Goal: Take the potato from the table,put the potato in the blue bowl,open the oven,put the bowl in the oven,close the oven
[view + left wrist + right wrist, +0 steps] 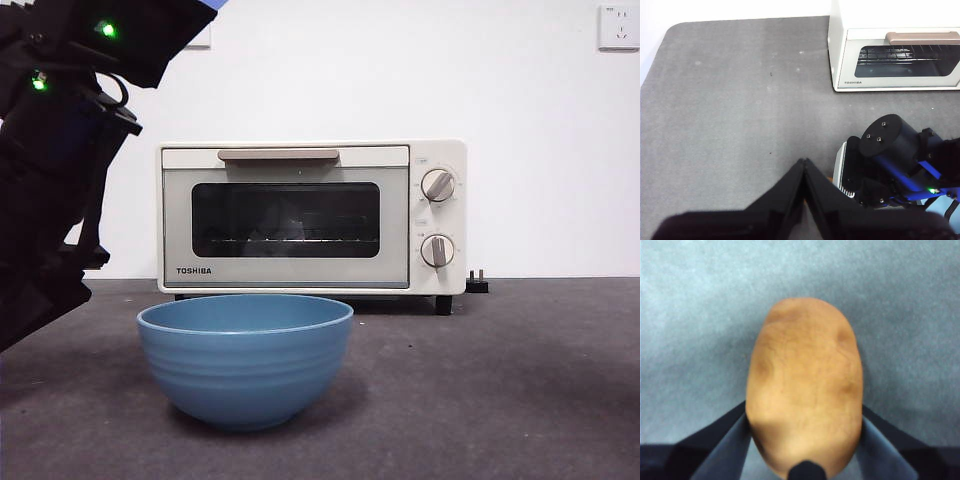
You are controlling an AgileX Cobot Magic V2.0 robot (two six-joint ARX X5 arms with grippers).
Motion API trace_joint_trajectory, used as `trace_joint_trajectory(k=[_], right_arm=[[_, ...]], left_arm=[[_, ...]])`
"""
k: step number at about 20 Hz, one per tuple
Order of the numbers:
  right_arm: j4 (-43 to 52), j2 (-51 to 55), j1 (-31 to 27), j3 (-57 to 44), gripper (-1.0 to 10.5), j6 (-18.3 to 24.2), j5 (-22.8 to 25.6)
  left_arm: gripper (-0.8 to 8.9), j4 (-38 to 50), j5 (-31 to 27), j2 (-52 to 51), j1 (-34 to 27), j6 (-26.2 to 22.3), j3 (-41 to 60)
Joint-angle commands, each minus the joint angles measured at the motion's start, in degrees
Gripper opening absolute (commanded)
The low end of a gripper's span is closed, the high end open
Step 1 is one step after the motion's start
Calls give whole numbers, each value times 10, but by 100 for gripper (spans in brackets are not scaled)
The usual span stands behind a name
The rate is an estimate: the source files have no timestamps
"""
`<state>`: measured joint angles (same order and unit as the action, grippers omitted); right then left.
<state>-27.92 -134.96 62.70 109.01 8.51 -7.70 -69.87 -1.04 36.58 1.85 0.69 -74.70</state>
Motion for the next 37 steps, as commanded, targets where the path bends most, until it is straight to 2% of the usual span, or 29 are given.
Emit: trace_joint_trajectory(k=[1,5,8,12,16,20,23,29,37], right_arm=[[-57,-3,2,33,-11,-11,0],[-156,25,2,94,-11,-10,0],[-214,64,-3,96,-11,-5,3],[-310,128,-27,59,-11,28,2],[-293,245,-49,-54,-12,28,3],[-218,383,-81,-240,-12,-4,6],[-175,431,-88,-339,-11,-13,4],[-88,425,-88,-408,-11,-68,0],[-83,398,-92,-409,11,-79,12]], left_arm=[[-6,1,0,-2,1,6,-2],[-6,0,0,-2,1,6,-2],[-6,0,0,-2,1,6,-2],[-6,0,0,-2,1,6,-2],[-6,0,0,-2,1,9,-2],[-6,1,0,-2,1,10,-2],[-6,1,1,-2,1,13,-2],[-6,1,0,3,1,13,-2],[-6,1,3,20,1,13,-2]])
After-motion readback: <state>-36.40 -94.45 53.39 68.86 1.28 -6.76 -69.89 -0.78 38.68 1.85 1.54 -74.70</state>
